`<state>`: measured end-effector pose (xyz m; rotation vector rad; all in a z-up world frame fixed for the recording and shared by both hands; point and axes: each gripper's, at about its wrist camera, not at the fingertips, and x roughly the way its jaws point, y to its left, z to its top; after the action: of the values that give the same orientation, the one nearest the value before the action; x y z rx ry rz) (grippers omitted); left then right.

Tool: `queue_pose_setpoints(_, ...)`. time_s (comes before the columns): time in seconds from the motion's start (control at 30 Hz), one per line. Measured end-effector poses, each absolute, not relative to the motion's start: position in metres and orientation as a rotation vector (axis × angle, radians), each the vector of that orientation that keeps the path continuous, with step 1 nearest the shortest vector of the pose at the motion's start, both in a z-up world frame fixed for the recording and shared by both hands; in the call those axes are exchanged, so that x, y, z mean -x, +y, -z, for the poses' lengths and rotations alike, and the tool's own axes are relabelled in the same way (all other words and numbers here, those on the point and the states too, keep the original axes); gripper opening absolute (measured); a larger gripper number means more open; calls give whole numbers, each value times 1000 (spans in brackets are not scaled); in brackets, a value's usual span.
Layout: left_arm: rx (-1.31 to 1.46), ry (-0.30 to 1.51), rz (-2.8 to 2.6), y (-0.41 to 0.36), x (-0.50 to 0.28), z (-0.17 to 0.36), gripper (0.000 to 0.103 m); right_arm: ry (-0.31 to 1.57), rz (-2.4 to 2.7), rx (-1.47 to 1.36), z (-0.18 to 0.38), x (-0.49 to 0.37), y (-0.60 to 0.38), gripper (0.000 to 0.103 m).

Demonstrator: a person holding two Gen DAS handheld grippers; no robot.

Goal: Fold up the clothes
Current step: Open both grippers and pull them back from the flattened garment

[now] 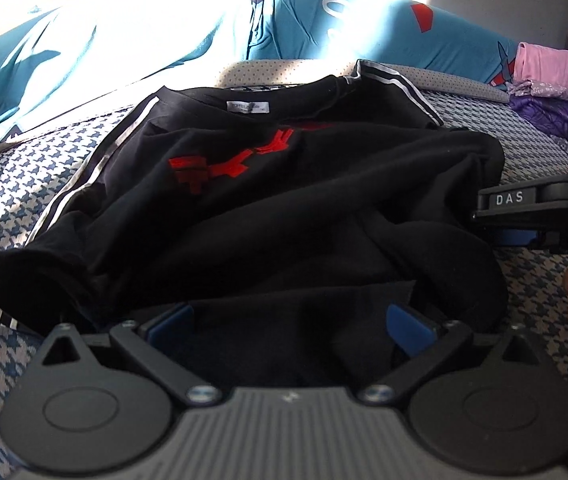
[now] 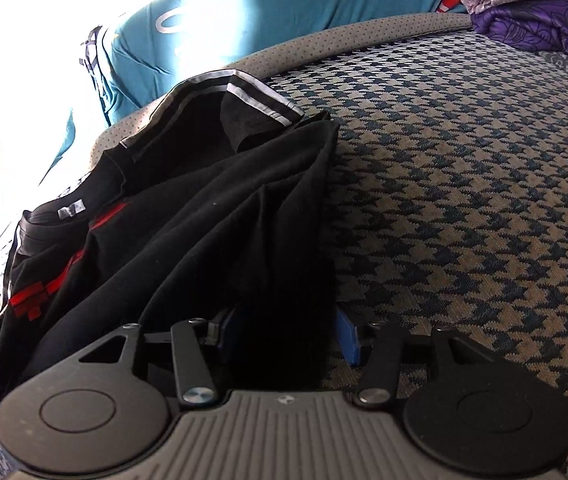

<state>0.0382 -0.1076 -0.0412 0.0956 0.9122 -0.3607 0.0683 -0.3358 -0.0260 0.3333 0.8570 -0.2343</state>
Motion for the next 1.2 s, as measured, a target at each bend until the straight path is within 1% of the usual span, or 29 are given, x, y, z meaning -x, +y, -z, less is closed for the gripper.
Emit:
queue_pose_setpoints(0.03, -86, 927, 351, -106, -39, 45, 103, 850, 238, -305, 26, -69, -334, 11)
queue_pose_setpoints(0.07, -81, 936, 343, -104, -40, 47, 103, 845, 242, -277, 26, -69, -332, 6)
queue_pose_setpoints(0.17, -74, 950, 322, -97, -40, 50, 103, 799, 245, -341, 20, -61, -341, 5)
queue_pose_setpoints(0.3, -70, 960, 282, -86, -40, 52, 103, 664, 312, -306, -5, -45, -350, 5)
queue_pose_setpoints(0.43, -62, 968, 211, -69, -38, 51, 103, 596, 469, -325, -20, -29, -372, 5)
queue_pose_setpoints(0.53, 0, 980, 163, -49, -36, 52, 103, 600, 537, -358, -21, -19, -385, 5)
queue_pose_setpoints(0.63, 28, 964, 132, -35, -29, 48, 103, 602, 567, -309, -23, -12, -384, 5)
queue_pose_setpoints(0.7, 60, 963, 126, -26, -23, 47, 103, 584, 608, -287, -25, -5, -383, 13)
queue_pose_setpoints(0.73, 77, 961, 124, -22, -20, 46, 103, 571, 626, -291, -27, 0, -384, 20)
queue_pose_setpoints(0.87, 121, 935, 120, -9, -7, 40, 103, 587, 465, -321, -29, 9, -371, 20)
queue_pose_setpoints(1.0, 143, 907, 110, -1, 6, 34, 103, 625, 227, -271, -22, 15, -330, 20)
queue_pose_setpoints(1.2, 175, 921, 89, 5, 14, 37, 103, 693, -43, -192, -6, 25, -267, 21)
